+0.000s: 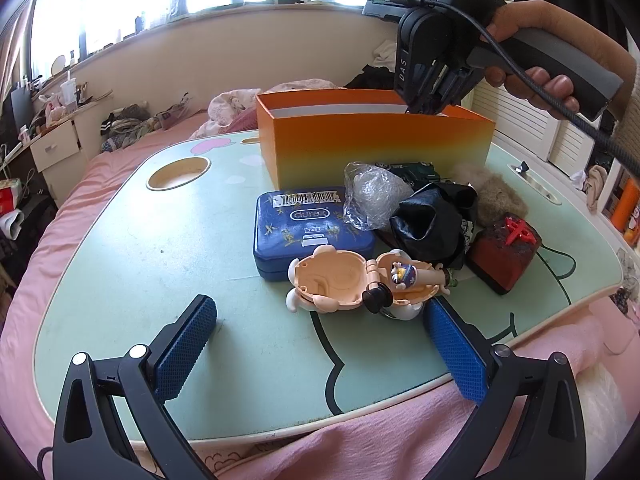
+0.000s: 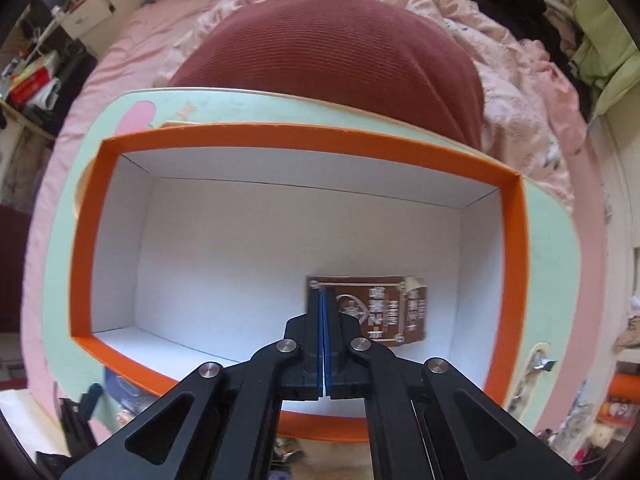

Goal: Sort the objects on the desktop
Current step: 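Grasp the brown printed card in the box with the right gripper, set it on the table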

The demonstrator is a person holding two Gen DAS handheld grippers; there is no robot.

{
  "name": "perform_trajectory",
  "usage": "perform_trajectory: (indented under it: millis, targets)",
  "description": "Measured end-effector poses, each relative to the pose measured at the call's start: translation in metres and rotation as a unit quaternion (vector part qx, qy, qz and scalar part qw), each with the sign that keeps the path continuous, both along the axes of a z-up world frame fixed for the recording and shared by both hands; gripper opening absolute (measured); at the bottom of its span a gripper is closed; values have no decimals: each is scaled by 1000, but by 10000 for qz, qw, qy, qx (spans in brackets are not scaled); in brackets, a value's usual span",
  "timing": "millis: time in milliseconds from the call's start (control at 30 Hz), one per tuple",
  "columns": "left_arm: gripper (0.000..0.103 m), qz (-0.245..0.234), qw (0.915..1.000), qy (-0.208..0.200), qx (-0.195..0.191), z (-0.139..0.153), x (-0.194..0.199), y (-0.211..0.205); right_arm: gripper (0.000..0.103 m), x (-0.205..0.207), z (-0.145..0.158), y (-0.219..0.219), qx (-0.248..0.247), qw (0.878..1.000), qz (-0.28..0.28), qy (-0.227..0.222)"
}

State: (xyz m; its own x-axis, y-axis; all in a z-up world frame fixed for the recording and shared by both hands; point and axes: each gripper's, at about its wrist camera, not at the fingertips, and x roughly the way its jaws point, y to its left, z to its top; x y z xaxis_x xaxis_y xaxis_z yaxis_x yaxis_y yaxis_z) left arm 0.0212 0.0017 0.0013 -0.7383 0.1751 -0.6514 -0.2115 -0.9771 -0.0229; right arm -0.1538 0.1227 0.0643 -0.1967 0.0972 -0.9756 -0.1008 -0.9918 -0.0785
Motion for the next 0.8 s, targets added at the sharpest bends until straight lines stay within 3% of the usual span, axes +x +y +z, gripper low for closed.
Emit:
perform_trajectory:
  millis: [33,67,133,167,233,300,367,467,500,533,567,667,800]
  targets:
    - [103,-1,10000,1,1,0,0,0,13,2,5,-3,3,10000,40,34]
    - [103,4,10000,-1,0,0,0,0,39,-2,7,1,17,10000,49,33]
    - [103,8,10000,-2,-1,0,0,0,79,-6,13,8,338,9992,145,161]
    - [103,7,10000,-1,-2,0,0,0,84,-9,14,12,535,9981,213,235]
    - [103,5,10000,-1,-1,0,0,0,83,-12,8,19,706,9973,176,108]
    - [103,4,10000,-2,-1,0,0,0,83,-17,-12,30,499,9985,26,-205]
    - [103,3,10000,-1,-1,0,0,0,81,-23,-39,34,628,9965,19,-544]
    - [103,4,10000,7,-11,0,0,2,77,-19,-41,35,613,9977,72,-273]
    - [103,4,10000,2,-8,0,0,2,67,-17,-39,33,559,9980,160,-240]
    - [103,2,10000,0,-4,0,0,1,54,-16,-39,33,102,9993,242,-274]
    - [103,2,10000,2,2,0,0,1,54,-15,-38,33,-87,9992,267,-284]
    - [103,3,10000,3,3,0,0,2,54,-12,-39,36,189,9996,191,-63]
    - [103,2,10000,5,9,0,0,2,54,-4,-11,48,-134,9970,62,766]
